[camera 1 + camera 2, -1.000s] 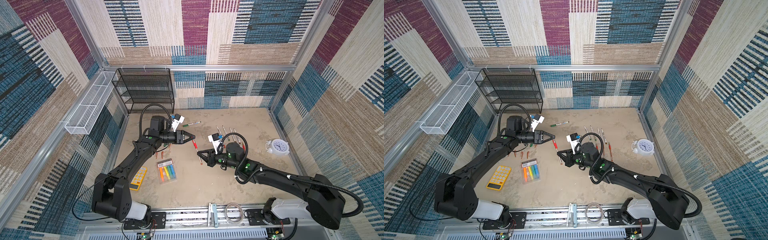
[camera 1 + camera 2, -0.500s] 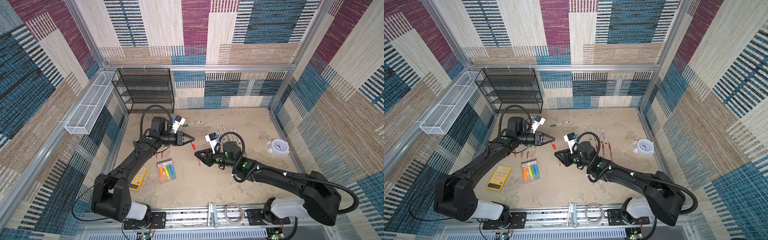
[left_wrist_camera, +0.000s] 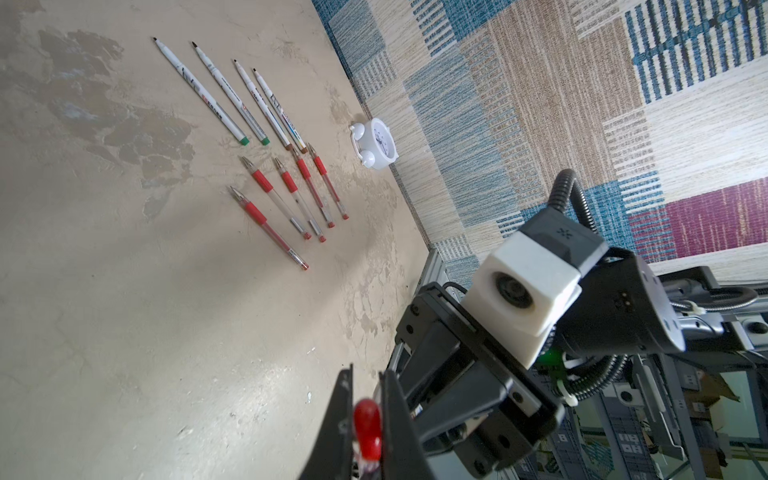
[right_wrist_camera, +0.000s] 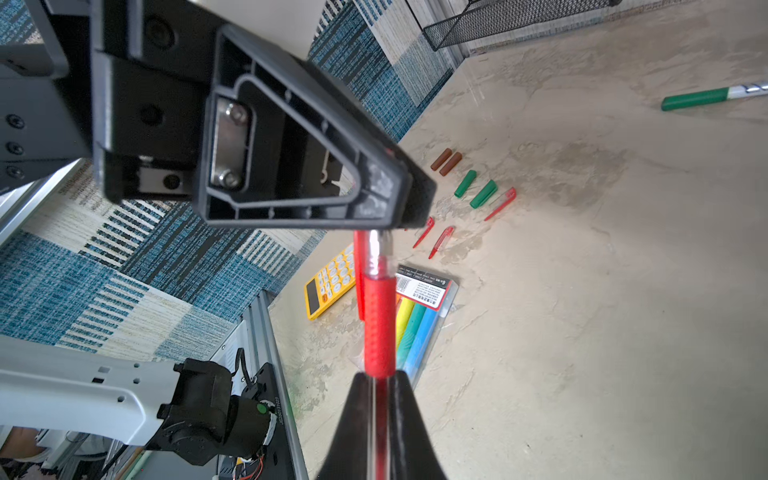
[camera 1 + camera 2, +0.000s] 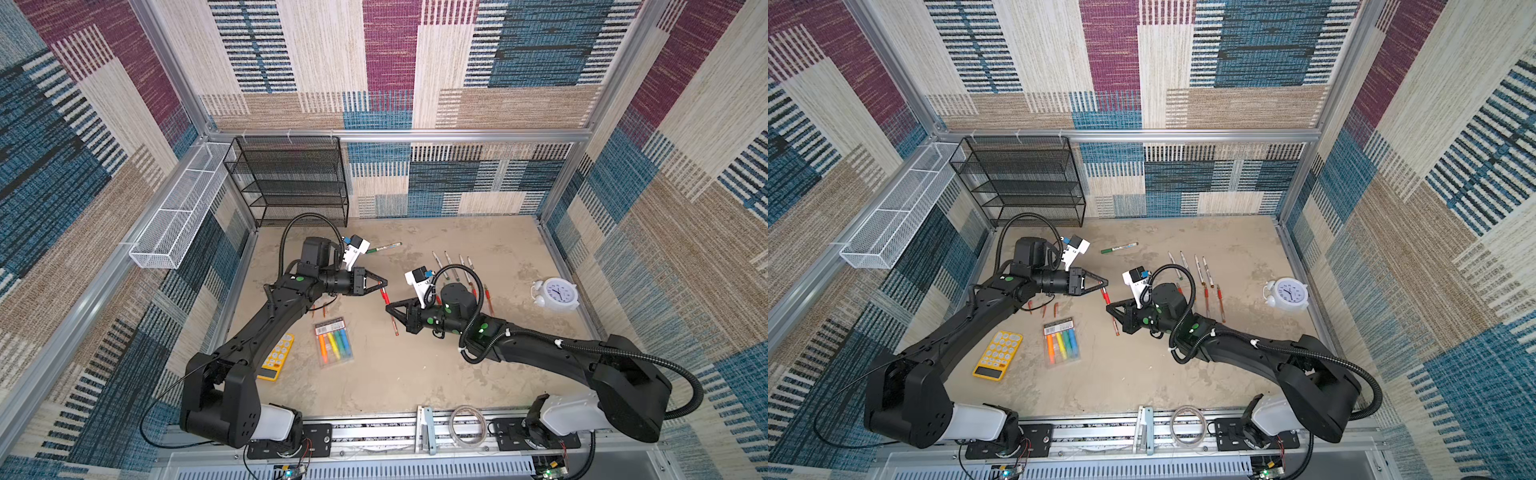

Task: Open the pen caps
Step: 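Close the left gripper on the red pen cap, then pull the grippers apart to remove the red cap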

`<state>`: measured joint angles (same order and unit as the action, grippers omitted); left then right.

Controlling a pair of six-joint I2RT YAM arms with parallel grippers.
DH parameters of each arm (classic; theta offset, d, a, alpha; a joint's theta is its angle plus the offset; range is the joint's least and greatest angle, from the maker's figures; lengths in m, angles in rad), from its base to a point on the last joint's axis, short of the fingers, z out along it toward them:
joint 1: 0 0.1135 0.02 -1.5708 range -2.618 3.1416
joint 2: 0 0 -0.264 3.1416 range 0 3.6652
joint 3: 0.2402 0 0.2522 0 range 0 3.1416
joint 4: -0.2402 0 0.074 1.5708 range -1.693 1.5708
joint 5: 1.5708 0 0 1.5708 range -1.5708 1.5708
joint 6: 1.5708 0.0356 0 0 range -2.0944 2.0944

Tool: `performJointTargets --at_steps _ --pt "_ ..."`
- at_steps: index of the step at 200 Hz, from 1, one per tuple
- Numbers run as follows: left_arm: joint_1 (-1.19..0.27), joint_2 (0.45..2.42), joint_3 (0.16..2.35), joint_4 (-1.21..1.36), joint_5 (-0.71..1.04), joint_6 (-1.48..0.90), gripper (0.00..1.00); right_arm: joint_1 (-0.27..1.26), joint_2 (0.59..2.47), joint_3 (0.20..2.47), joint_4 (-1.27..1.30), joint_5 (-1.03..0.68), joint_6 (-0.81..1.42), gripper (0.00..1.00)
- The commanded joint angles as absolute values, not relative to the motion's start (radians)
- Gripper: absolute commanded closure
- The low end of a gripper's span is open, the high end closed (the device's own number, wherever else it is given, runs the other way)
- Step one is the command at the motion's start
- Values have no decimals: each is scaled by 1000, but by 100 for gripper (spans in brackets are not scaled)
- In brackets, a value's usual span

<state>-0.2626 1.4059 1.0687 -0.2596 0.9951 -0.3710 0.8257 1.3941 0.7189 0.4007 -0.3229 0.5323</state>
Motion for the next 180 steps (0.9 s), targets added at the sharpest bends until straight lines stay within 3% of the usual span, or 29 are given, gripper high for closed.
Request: performJointTargets --at_steps 1,58,120,180 --pt "-228 1380 1071 -223 951 -329 100 826 1378 656 322 -313 562 100" --pt "-123 1385 1101 -258 903 -305 100 829 1312 527 291 -285 566 100" --pt "-129 1478 1068 -529 543 -72 100 809 1264 601 83 -120 493 100" --pt "-128 1584 1050 -536 390 -43 100 792 1296 653 21 -103 503 100"
